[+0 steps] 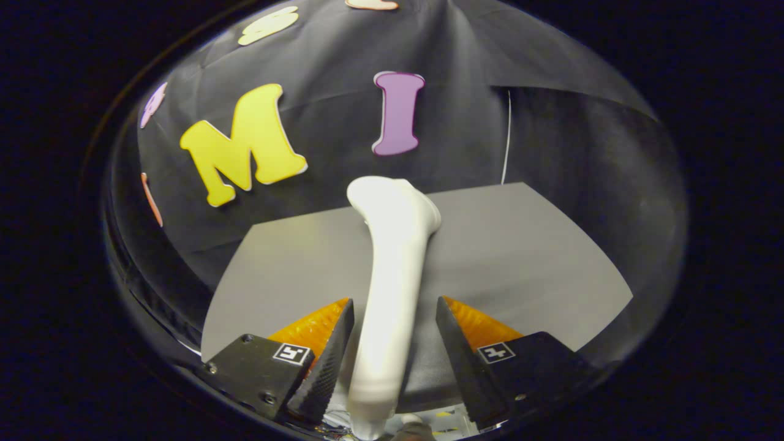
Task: Iron the clothes twice with a garment steamer, once on the left side and once on the right side.
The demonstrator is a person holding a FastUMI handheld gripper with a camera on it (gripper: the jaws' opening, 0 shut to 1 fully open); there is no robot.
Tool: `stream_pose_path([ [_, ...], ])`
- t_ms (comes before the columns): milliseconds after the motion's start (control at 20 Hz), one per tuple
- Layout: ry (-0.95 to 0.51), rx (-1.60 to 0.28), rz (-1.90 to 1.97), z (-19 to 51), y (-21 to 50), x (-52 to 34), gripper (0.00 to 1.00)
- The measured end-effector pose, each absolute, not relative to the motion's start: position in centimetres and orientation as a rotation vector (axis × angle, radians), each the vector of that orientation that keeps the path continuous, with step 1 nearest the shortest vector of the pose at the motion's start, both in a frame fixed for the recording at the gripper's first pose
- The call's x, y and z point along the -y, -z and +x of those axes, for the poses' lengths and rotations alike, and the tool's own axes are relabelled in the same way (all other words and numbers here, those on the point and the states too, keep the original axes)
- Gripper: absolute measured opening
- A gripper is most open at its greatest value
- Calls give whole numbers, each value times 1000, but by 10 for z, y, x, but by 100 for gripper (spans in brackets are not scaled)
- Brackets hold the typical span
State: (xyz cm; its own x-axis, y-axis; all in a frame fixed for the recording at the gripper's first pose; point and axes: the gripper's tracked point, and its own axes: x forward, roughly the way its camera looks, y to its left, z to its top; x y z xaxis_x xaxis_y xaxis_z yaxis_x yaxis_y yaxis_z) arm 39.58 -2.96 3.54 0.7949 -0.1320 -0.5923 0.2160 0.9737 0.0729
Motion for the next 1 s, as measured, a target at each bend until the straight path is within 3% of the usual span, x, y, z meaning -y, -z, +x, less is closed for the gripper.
stream_pose_path([
  [250, 189, -662, 134, 406, -32, 28, 63],
  [350, 183, -666, 154, 406, -32, 23, 49],
  [650, 241, -574, 221, 406, -41, 23, 36],
  [1000, 245, -427, 278, 363, -70, -1, 35],
])
